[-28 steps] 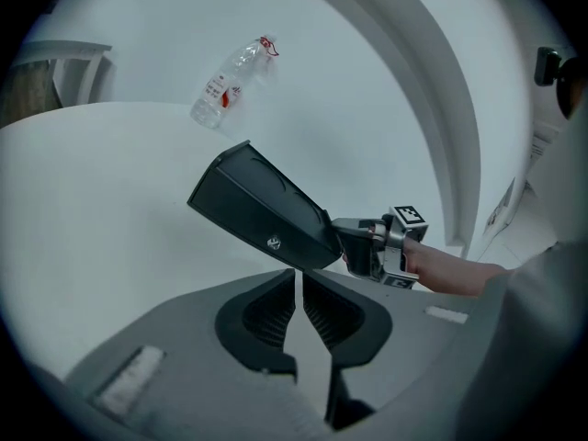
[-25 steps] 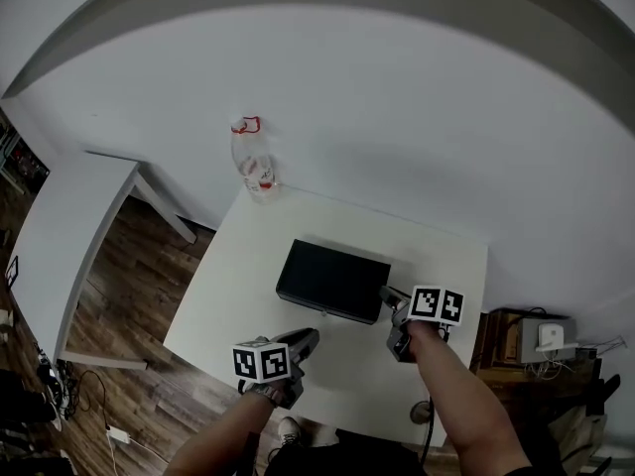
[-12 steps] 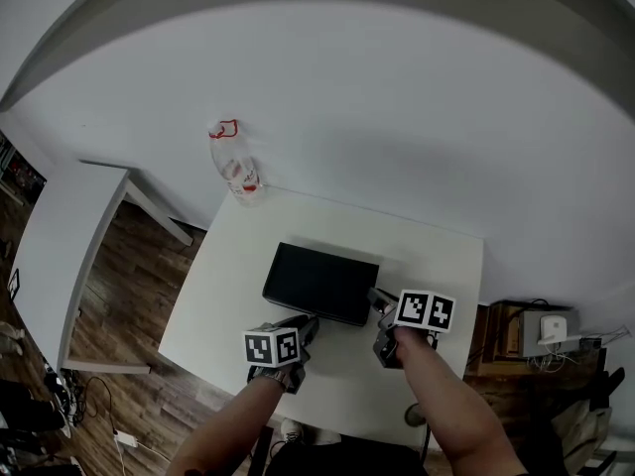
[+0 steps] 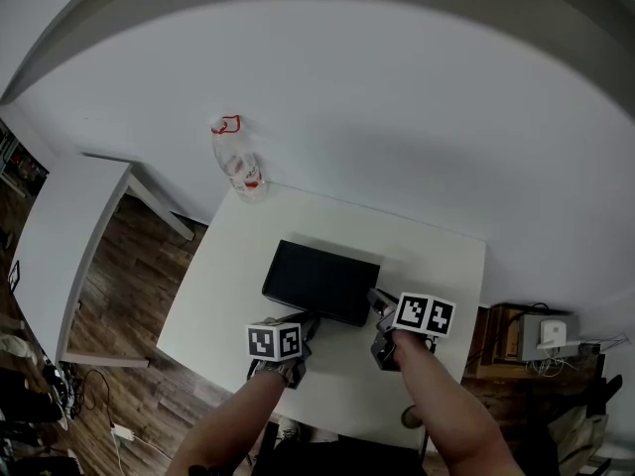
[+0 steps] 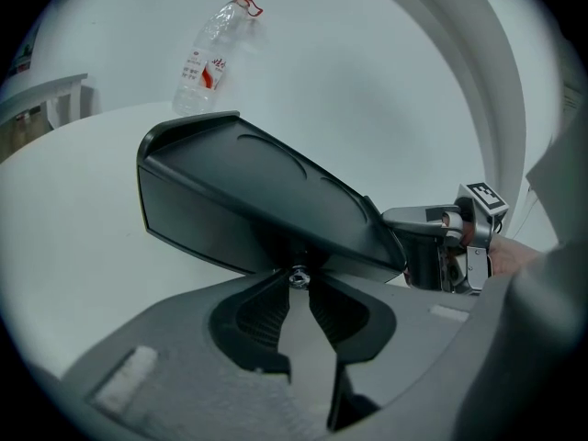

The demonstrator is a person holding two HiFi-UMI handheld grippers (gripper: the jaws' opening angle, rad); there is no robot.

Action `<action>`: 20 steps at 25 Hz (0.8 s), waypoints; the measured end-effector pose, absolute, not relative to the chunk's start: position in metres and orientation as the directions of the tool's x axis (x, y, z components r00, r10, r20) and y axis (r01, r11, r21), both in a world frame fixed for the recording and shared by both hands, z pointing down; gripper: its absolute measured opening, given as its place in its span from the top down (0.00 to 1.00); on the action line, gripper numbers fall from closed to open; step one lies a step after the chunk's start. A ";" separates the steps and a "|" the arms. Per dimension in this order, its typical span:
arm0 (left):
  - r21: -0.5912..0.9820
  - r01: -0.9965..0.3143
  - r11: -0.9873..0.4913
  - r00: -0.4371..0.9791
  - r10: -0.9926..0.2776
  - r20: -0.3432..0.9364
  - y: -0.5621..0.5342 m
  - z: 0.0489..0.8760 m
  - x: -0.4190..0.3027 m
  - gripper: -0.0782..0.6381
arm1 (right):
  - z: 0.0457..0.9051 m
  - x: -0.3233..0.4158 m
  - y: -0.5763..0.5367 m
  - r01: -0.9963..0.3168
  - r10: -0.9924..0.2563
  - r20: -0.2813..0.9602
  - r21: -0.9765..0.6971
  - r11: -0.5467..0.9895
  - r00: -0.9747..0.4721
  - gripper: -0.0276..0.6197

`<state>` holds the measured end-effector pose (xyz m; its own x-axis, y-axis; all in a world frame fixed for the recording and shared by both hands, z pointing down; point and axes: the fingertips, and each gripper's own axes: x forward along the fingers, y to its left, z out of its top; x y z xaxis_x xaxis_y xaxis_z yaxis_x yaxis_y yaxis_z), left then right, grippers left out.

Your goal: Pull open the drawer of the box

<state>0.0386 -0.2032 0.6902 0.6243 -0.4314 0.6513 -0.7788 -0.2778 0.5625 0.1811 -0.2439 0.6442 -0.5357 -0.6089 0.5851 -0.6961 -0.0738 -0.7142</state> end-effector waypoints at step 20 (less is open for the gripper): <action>0.487 -0.780 -0.393 0.621 -0.385 0.683 -0.205 0.689 0.041 0.78 | 0.642 0.184 -0.243 -0.710 -0.650 0.590 -0.696 -0.108 -0.479 0.85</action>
